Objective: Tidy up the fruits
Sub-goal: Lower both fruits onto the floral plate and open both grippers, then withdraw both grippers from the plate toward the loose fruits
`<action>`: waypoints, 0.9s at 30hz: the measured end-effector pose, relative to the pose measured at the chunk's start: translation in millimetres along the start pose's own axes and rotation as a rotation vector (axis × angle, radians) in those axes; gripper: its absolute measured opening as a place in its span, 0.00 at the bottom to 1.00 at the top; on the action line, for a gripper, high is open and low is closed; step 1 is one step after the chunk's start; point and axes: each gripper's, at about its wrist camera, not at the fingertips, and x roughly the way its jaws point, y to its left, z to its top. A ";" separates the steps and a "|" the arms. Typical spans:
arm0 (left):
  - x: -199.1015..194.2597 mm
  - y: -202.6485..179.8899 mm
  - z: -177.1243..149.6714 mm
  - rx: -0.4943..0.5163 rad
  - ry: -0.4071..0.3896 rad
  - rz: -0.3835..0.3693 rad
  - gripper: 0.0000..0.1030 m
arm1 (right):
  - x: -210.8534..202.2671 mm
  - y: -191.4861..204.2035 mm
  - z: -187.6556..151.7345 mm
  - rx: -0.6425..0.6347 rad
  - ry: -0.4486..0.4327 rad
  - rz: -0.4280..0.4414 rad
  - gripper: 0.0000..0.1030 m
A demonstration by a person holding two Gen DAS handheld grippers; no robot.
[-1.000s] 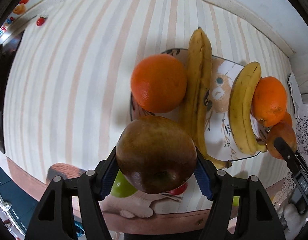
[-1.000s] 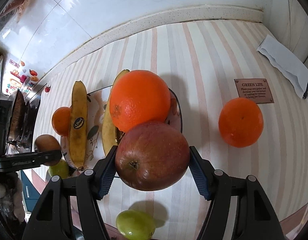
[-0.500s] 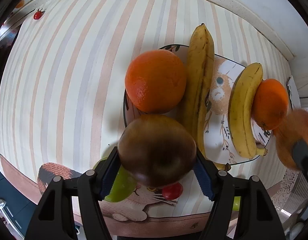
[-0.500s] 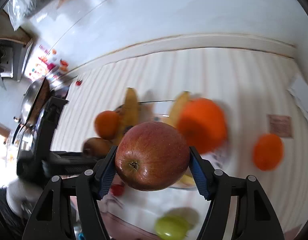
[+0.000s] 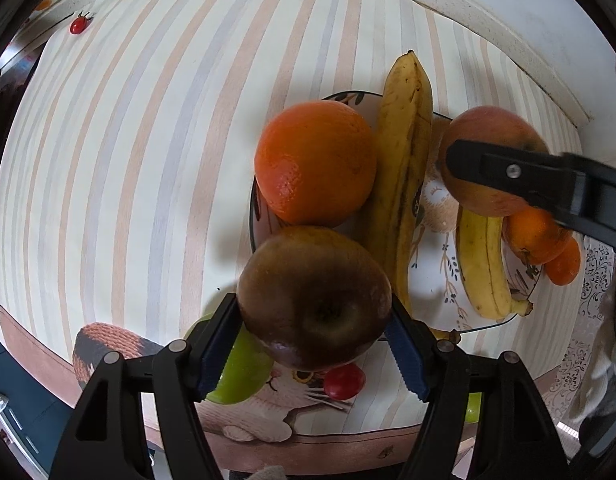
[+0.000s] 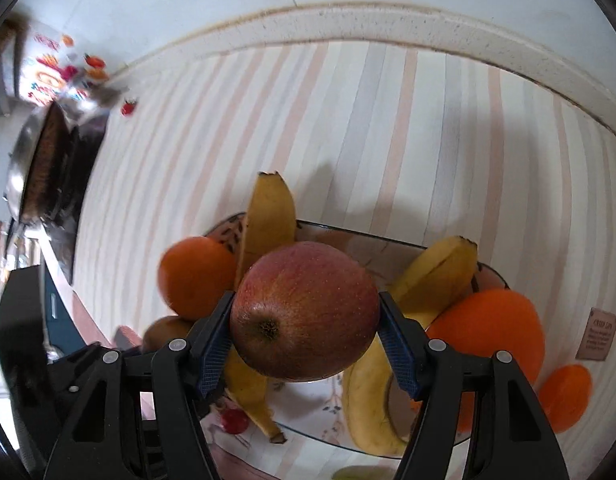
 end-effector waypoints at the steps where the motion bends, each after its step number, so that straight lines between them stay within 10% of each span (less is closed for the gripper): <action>1: -0.6 0.9 -0.5 -0.002 0.000 -0.001 0.68 | 1.9 0.3 0.9 -0.007 0.007 -0.010 0.69; 13: -12.6 9.8 3.7 -0.003 0.010 -0.011 0.69 | -19.7 -11.7 -1.2 0.087 -0.033 0.008 0.94; 27: -45.6 0.9 -8.4 0.034 -0.051 0.023 0.69 | -83.6 -15.4 -68.1 0.102 -0.189 -0.080 0.96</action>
